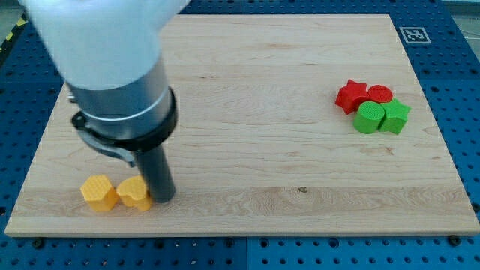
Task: Move heart closer to the hexagon
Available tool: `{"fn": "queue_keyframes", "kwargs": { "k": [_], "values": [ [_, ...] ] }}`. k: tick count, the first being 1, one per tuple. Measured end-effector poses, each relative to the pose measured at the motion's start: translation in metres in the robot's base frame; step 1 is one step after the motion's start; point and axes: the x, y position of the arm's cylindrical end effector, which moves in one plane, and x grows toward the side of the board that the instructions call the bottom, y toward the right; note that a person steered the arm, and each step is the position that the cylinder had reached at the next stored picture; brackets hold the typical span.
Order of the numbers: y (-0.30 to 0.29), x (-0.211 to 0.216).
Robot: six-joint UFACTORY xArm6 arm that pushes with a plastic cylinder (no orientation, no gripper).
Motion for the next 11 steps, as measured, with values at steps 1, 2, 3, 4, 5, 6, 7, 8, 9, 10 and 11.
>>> {"fn": "queue_keyframes", "kwargs": {
  "k": [1,2,3,4,5,6,7,8,9,10,11],
  "values": [
    [-0.004,-0.004],
    [-0.001,-0.037],
    [0.009,-0.073],
    [0.011,-0.078],
    [0.011,-0.08],
    [0.011,-0.136],
    [0.037,-0.205],
    [0.1,-0.253],
    [0.191,-0.304],
    [0.299,-0.321],
    [0.388,-0.284]
  ]
}}
